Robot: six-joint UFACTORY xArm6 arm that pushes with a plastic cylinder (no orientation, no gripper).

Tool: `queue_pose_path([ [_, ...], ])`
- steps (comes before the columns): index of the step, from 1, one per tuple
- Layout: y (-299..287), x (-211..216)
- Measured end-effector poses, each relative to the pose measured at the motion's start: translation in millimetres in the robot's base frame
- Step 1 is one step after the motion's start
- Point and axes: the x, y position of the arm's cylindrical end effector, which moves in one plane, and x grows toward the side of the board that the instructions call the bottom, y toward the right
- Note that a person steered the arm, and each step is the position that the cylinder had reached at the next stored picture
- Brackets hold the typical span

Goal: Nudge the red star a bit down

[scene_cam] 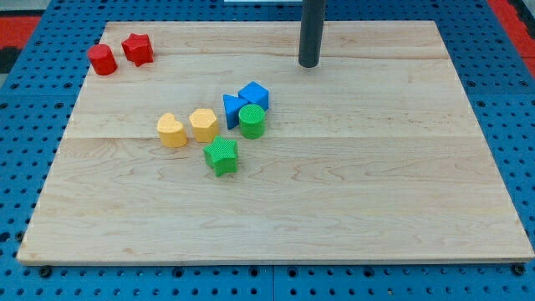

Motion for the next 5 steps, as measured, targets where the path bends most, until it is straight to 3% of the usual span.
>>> queue_pose_path([
  [3,4,3],
  [5,-110,-25],
])
